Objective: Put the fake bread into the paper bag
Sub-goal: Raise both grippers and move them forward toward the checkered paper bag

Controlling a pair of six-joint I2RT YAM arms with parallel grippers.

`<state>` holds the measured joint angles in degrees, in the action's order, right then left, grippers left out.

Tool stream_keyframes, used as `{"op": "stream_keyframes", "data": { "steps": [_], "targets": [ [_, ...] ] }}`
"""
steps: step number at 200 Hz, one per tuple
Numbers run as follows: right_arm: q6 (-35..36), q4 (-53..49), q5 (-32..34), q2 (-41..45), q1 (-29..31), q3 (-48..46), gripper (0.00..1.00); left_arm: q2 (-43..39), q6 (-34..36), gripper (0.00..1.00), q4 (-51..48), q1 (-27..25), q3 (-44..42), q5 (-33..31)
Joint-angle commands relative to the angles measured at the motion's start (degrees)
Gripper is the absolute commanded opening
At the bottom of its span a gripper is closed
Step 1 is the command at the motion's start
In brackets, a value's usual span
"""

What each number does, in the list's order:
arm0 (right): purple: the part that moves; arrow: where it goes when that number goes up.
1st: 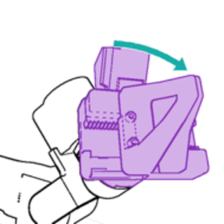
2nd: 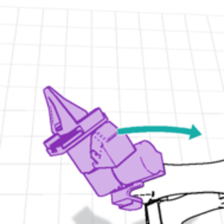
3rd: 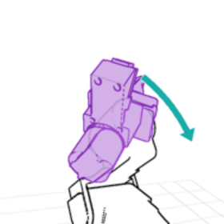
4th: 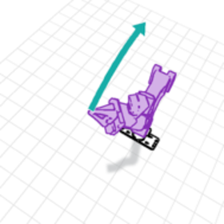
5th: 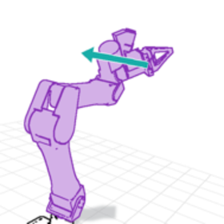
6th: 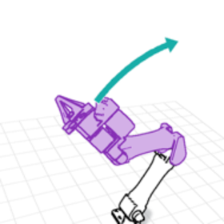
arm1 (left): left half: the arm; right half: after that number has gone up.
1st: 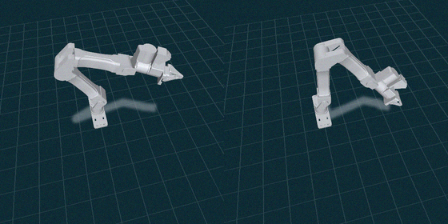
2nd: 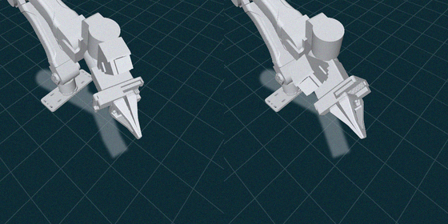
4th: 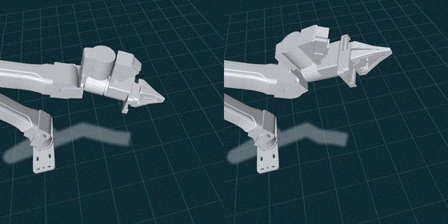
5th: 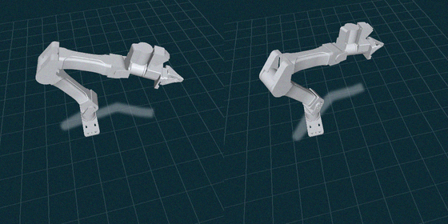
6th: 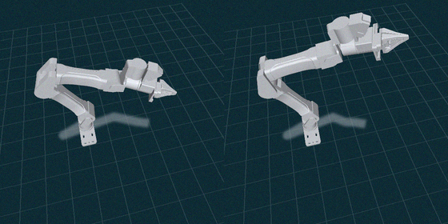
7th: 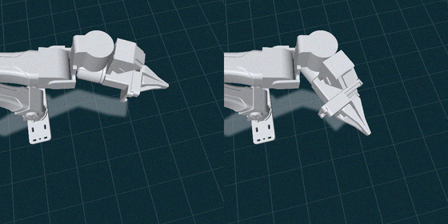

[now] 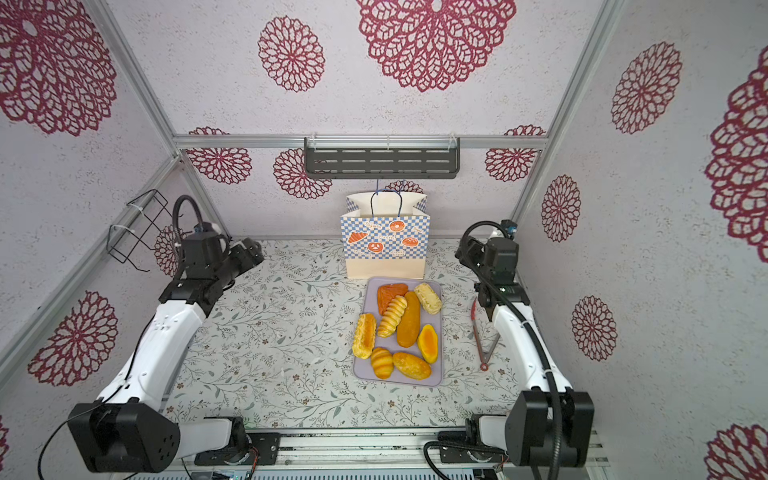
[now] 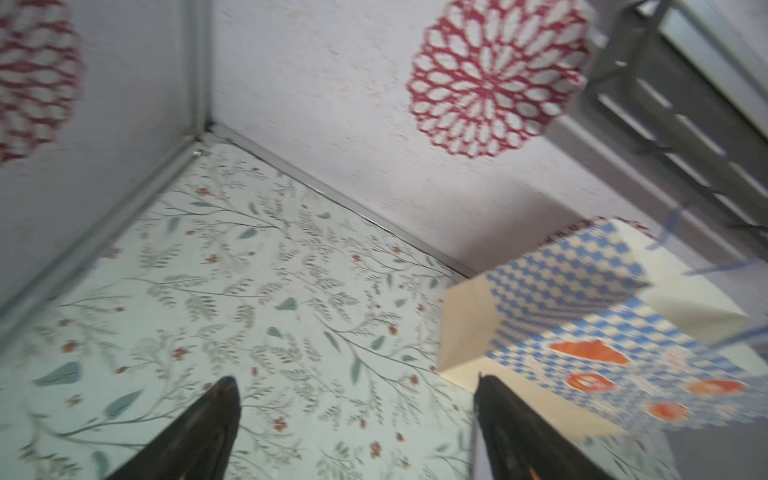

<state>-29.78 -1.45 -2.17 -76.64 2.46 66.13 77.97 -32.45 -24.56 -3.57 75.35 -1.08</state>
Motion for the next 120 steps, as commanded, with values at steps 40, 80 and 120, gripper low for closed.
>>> {"op": "stream_keyframes", "data": {
  "steps": [40,80,120],
  "targets": [
    [4.0,-12.9,-3.3,-12.2,12.6,21.2,0.79,19.8,11.6,0.83,-14.1,-10.8,28.7,5.8],
    [5.0,-13.6,-2.0,-16.6,14.8,28.4,0.76,32.3,15.1,0.81,-18.1,-12.6,44.0,5.5],
    [3.4,-16.7,-4.6,-17.7,15.4,30.6,0.7,39.9,27.0,0.73,-13.3,-14.9,48.9,11.9]
  ]
}}
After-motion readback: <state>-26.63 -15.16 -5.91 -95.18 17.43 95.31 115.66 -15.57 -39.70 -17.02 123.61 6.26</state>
